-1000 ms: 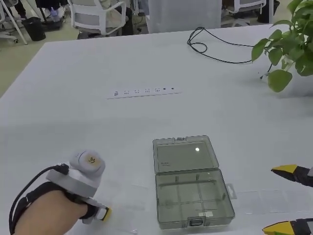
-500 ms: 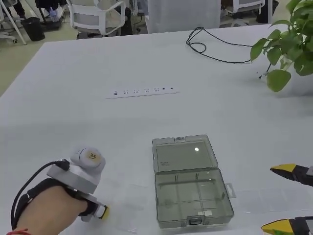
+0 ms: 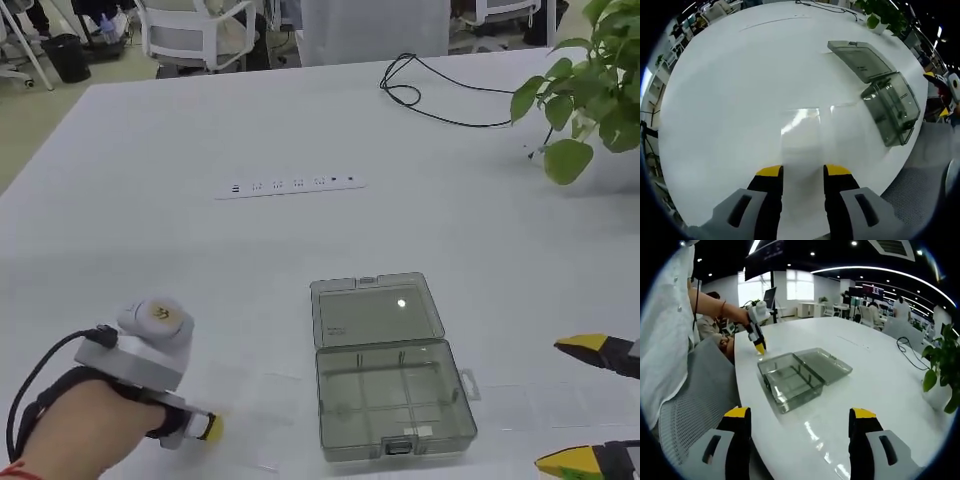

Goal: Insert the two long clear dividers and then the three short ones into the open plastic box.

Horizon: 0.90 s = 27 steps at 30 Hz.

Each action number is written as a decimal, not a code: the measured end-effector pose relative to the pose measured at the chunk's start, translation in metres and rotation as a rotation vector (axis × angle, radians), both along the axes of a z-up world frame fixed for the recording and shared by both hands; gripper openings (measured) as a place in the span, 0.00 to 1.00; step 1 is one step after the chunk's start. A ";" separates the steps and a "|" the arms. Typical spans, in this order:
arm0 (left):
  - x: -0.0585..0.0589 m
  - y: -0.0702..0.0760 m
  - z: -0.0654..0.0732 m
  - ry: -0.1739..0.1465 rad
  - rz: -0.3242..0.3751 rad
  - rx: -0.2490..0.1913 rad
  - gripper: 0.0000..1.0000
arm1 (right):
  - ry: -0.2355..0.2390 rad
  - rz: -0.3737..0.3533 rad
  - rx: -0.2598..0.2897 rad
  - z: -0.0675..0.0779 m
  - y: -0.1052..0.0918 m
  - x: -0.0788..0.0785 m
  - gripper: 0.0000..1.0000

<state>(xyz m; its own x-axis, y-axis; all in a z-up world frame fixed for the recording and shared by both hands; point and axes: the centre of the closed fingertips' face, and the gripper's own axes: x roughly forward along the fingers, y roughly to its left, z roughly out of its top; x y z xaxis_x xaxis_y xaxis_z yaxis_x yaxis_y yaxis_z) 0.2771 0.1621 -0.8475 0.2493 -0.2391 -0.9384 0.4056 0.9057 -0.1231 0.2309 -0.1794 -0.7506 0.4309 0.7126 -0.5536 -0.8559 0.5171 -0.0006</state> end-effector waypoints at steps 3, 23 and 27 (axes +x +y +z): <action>0.000 -0.002 0.002 -0.009 0.032 -0.037 0.30 | 0.000 0.001 0.001 0.000 0.001 0.000 0.81; 0.008 -0.039 0.060 -0.154 0.153 -0.362 0.30 | -0.009 -0.022 0.101 0.033 0.030 0.006 0.76; 0.008 -0.055 0.077 -0.187 0.154 -0.441 0.30 | -0.007 -0.037 0.168 0.048 0.045 0.009 0.73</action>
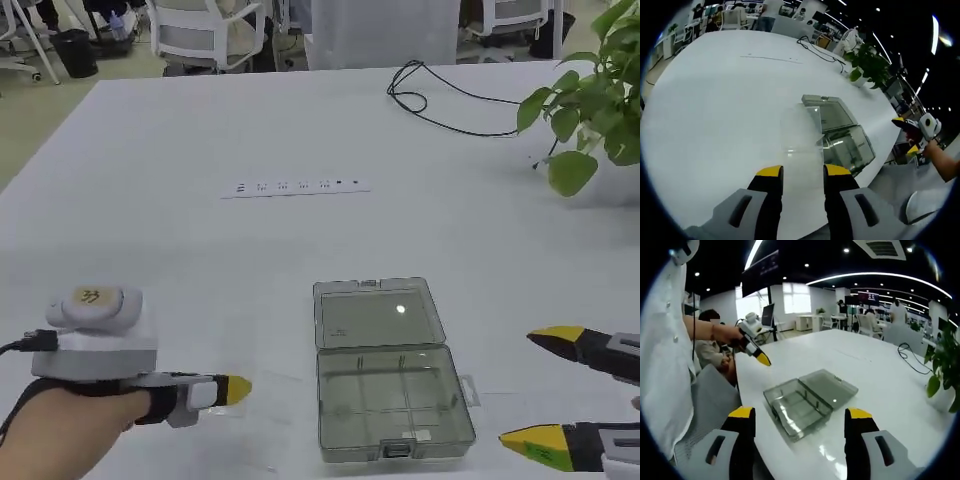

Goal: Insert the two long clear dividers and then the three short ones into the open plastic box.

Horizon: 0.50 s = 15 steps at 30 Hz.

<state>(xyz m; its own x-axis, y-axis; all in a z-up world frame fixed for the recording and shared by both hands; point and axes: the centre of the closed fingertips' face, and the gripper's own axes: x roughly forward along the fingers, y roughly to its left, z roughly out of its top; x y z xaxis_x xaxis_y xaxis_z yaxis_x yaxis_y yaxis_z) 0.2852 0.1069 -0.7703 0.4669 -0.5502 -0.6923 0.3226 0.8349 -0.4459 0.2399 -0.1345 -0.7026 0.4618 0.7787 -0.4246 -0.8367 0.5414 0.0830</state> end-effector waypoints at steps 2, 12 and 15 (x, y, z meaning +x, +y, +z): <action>-0.001 -0.008 0.007 -0.017 -0.009 -0.029 0.30 | 0.002 -0.013 0.036 0.007 0.007 0.003 0.72; -0.008 -0.051 0.031 -0.075 -0.056 -0.148 0.30 | 0.028 -0.073 0.135 0.033 0.032 0.015 0.61; -0.013 -0.066 0.039 -0.094 -0.085 -0.183 0.30 | 0.040 -0.098 0.168 0.041 0.039 0.019 0.58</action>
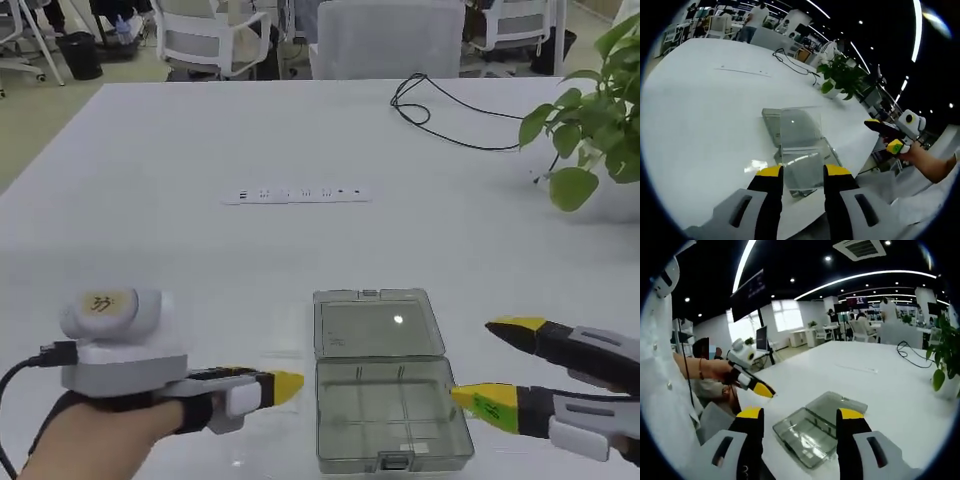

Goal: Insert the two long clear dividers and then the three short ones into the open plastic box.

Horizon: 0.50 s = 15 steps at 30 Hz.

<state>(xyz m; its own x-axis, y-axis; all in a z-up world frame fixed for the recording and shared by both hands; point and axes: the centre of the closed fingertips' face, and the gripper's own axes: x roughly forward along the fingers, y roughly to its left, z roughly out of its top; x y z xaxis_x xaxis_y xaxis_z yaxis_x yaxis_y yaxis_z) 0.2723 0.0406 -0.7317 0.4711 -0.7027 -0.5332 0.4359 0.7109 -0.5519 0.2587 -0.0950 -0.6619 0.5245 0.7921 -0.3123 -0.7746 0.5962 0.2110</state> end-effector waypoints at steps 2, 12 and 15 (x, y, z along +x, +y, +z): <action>-0.002 -0.008 0.004 -0.009 -0.005 -0.012 0.30 | 0.056 -0.026 0.010 0.000 0.004 0.000 0.53; -0.015 -0.046 0.018 -0.072 -0.080 -0.048 0.30 | 0.148 -0.054 0.022 -0.005 0.025 -0.002 0.42; -0.017 -0.054 0.022 -0.093 -0.095 -0.056 0.30 | 0.151 -0.064 0.017 -0.007 0.030 -0.002 0.38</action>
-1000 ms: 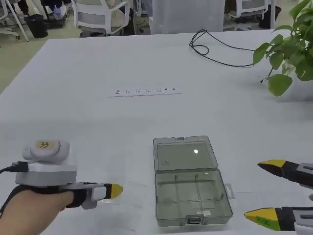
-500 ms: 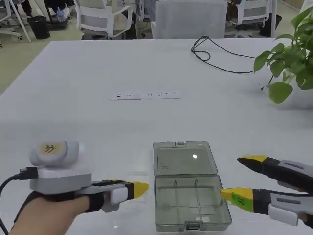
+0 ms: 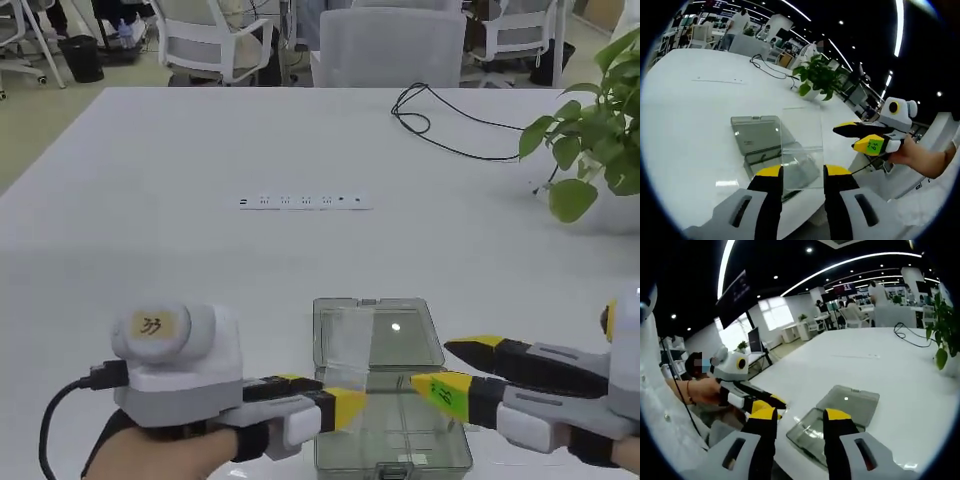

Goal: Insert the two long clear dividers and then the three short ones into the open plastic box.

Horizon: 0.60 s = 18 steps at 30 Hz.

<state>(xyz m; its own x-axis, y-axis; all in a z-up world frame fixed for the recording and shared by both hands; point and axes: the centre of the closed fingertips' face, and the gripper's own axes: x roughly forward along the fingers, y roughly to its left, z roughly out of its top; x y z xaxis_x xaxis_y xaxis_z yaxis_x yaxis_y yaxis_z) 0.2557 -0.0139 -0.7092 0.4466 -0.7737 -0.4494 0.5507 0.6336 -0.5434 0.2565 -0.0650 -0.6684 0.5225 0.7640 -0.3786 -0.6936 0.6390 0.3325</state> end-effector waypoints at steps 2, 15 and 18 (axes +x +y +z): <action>-0.001 -0.003 0.001 -0.006 -0.010 -0.003 0.30 | 0.006 -0.007 0.004 -0.001 0.003 -0.001 0.35; -0.004 -0.015 0.004 -0.042 -0.046 -0.002 0.30 | 0.093 -0.032 0.045 -0.009 0.015 -0.002 0.17; -0.005 -0.017 0.004 -0.049 -0.055 0.002 0.30 | 0.113 -0.041 0.053 -0.011 0.018 -0.001 0.16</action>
